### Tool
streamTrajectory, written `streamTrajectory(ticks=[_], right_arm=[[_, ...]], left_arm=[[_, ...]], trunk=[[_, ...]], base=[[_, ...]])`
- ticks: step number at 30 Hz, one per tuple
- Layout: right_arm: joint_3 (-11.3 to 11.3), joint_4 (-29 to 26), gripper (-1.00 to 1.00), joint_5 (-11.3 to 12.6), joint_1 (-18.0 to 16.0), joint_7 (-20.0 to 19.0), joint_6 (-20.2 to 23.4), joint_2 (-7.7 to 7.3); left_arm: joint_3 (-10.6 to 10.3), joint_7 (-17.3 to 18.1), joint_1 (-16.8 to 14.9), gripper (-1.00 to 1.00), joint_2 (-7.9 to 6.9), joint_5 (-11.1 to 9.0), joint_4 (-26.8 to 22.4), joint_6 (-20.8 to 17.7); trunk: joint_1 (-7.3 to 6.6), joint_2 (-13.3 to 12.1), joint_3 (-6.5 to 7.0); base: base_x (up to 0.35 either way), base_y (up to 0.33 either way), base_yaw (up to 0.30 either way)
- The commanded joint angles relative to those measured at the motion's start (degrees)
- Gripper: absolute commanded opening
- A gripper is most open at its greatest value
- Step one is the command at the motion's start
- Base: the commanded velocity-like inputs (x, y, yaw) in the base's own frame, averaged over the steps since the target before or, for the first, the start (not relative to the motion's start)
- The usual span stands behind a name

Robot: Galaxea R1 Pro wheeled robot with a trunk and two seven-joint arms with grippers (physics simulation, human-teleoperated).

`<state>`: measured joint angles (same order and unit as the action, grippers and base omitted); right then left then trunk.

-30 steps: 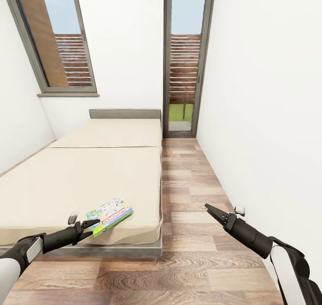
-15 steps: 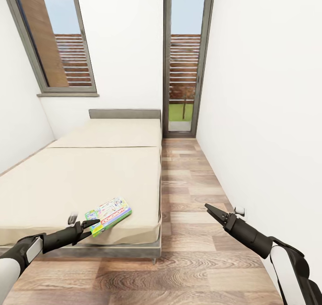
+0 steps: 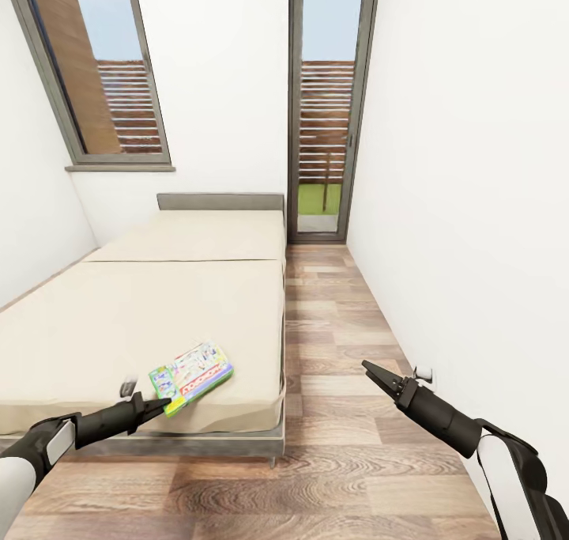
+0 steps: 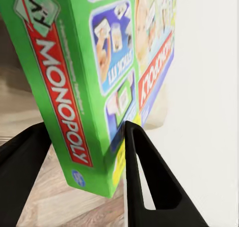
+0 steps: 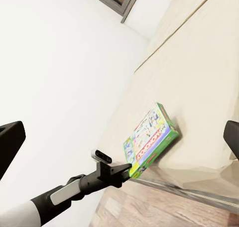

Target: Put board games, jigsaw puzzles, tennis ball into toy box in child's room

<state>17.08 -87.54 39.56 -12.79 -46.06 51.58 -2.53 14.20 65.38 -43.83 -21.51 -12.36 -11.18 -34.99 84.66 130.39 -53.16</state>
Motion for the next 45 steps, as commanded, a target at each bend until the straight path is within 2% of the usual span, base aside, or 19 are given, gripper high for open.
streamTrajectory(ticks=[1, 9, 26, 28, 31, 34, 37, 42, 45], right_arm=[[0.06, 0.00, 1.00, -0.01, -0.04, -0.17, 0.27, 0.03], [0.06, 0.00, 1.00, -0.01, -0.04, -0.17, 0.27, 0.00], [0.06, 0.00, 1.00, 0.00, -0.04, -0.17, 0.27, -0.04], [0.06, 0.00, 1.00, 0.00, -0.04, -0.17, 0.27, 0.01], [0.06, 0.00, 1.00, -0.01, -0.04, -0.17, 0.27, 0.05], [0.06, 0.00, 1.00, -0.01, -0.04, -0.17, 0.27, 0.06], [0.01, 0.00, 1.00, -0.01, -0.04, -0.17, 0.27, 0.03], [-0.46, -0.02, 1.00, -0.04, -0.04, -0.11, 0.21, 0.08], [-0.65, -0.12, 1.00, -0.05, -0.04, -0.18, 0.13, 0.18]], left_arm=[[-0.14, 0.09, -0.03, -1.00, -0.02, -0.20, 0.02, -0.34], [-0.14, 0.14, -0.03, -1.00, -0.04, -0.25, 0.02, -0.34], [-0.13, 0.29, -0.03, -1.00, -0.38, -0.26, -0.01, -0.71], [-0.14, 0.52, -0.03, -1.00, -0.60, -0.23, -0.04, -0.79], [-0.18, 2.58, -0.08, -1.00, -0.92, -0.12, -0.11, -0.88], [-0.41, 6.28, -0.30, -1.00, -1.22, 0.16, -0.35, -1.08], [-0.65, 10.12, -0.41, -1.00, -2.56, 0.27, -1.32, -2.35], [-1.31, 18.30, -0.23, -1.00, -5.97, 0.33, -6.59, -9.44], [-3.75, 21.58, -0.09, -1.00, -6.75, 0.57, -10.78, -11.46]], trunk=[[-0.01, 0.02, -0.05], [-0.01, 0.02, -0.05], [-3.74, -6.80, 3.00], [-3.74, -6.80, 3.00], [-3.74, -6.80, 3.00], [-4.18, -7.60, 3.36], [-4.84, -8.80, 3.90], [-5.94, -10.81, 4.79], [-6.60, -12.01, 5.33]], base=[[0.000, 0.000, 0.000], [0.000, 0.000, 0.000], [0.000, 0.000, 0.000], [0.000, 0.000, 0.000], [0.000, 0.000, 0.000], [0.000, 0.000, 0.000], [0.000, 0.000, 0.000], [0.000, 0.000, 0.000], [0.000, 0.000, 0.000]])
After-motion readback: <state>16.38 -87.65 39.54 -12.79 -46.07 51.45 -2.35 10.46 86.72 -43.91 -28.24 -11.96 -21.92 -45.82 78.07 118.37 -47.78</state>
